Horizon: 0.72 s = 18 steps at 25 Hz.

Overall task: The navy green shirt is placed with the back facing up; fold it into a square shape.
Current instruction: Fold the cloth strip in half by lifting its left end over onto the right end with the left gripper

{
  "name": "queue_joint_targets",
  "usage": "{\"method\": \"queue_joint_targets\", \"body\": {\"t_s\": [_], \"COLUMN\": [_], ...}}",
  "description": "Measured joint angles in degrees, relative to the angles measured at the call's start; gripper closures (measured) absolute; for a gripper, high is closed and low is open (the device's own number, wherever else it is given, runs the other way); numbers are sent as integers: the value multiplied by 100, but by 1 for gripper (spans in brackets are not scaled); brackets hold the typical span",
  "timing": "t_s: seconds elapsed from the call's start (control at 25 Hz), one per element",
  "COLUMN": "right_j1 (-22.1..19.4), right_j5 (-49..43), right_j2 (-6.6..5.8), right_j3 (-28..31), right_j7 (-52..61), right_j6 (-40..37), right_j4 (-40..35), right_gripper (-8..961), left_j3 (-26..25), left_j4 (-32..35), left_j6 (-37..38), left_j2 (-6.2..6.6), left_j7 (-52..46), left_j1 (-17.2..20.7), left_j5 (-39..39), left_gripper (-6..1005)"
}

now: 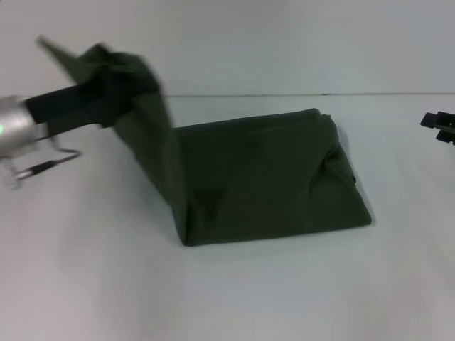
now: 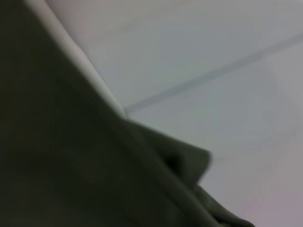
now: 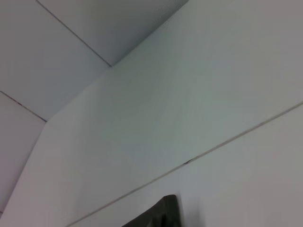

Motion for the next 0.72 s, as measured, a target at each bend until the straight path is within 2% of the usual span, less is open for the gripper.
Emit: {"method": "queue_joint_targets", "body": {"t_s": [0.16, 0.28, 0.36, 0.56, 0.6, 0.64, 0.72], "right_j1": [3, 9, 11, 13, 17, 23, 37], "right_j5": [-2, -2, -2, -10, -16, -21, -27], "right_j2": [9, 11, 11, 11, 12, 12, 11], "right_j3": [7, 32, 32, 9, 4, 3, -1], "right_j7": [-43, -64, -65, -66, -66, -66, -71], "right_j6": [5, 11, 19, 61, 71, 121, 167], "right_j4": [24, 72, 80, 99, 125, 160, 220], "right_gripper": [410, 411, 411, 413, 413, 413, 414], "left_j3": [329, 512, 683, 1582, 1582, 1834, 1890], "left_j4": [-32, -26, -101, -1289, -1289, -1940, -2371], "left_j6": [-93, -265, -462, -1720, -1720, -2343, -2591], "left_j2": [-235, -506, -634, -678, -678, -693, -697], "left_j7": [190, 399, 598, 1255, 1255, 1649, 2027], "left_j1": [-291, -447, -537, -1019, -1019, -1384, -1666], "left_j5": [-5, -8, -17, -317, -317, -470, -665], "left_gripper": [937, 930, 925, 913, 910, 908, 903]}}
